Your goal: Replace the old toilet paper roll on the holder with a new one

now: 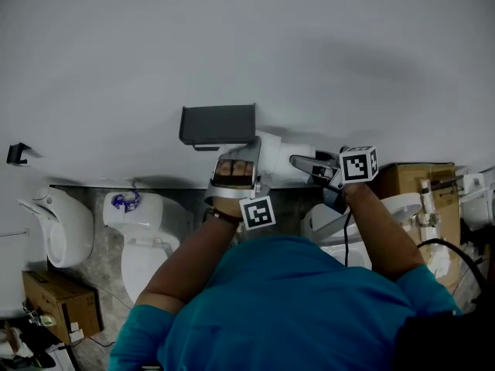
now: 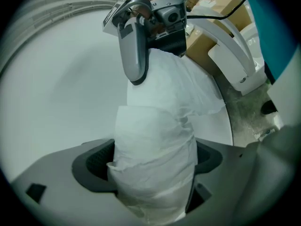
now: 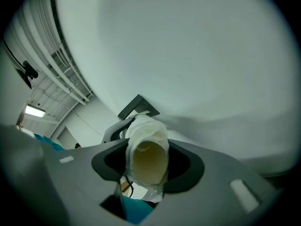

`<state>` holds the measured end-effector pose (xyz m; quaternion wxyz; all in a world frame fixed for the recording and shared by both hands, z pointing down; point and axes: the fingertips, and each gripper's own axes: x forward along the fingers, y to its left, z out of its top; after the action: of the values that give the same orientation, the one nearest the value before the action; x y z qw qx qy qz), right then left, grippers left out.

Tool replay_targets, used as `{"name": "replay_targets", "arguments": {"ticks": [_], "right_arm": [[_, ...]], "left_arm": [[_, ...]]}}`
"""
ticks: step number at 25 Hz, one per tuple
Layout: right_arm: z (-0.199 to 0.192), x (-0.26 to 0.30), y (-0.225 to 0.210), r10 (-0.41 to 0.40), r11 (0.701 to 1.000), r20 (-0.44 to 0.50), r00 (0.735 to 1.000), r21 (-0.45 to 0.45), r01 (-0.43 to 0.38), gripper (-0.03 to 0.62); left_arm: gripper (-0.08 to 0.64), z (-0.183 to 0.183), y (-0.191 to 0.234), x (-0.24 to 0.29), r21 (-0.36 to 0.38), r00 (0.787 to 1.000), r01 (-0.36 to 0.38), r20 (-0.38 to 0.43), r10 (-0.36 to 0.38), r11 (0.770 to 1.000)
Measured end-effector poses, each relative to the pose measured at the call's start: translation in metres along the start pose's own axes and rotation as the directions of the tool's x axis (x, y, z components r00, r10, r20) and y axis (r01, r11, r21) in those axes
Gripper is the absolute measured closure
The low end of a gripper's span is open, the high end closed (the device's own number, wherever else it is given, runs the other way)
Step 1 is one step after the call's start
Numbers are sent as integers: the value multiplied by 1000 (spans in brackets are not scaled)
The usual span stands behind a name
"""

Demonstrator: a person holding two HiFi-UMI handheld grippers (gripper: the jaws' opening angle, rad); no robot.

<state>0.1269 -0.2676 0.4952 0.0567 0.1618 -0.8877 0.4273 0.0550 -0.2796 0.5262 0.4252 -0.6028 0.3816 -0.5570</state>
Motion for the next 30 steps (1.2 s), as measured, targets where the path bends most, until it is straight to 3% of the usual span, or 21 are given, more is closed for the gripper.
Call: {"name": "replay_targets", "arguments": {"ticks": [9, 15, 23, 30], "right_arm": [[3, 19, 6, -20, 1000, -1, 1000, -6, 20, 397], [3, -12, 1, -52, 999, 58, 997, 3, 52, 397], [5, -22, 9, -64, 998, 80, 995, 4, 64, 397], [12, -29, 21, -46, 998, 98, 994, -30, 49, 397]], "left_arm": [[95, -24, -5, -1, -49, 1000, 21, -10, -21, 999], [98, -37, -12, -4, -94, 999, 40, -33, -43, 995], [98, -97, 8, -6, -127, 991, -74, -119, 59, 989], [98, -112, 8, -9, -133, 990, -86, -125, 69, 987]]}}
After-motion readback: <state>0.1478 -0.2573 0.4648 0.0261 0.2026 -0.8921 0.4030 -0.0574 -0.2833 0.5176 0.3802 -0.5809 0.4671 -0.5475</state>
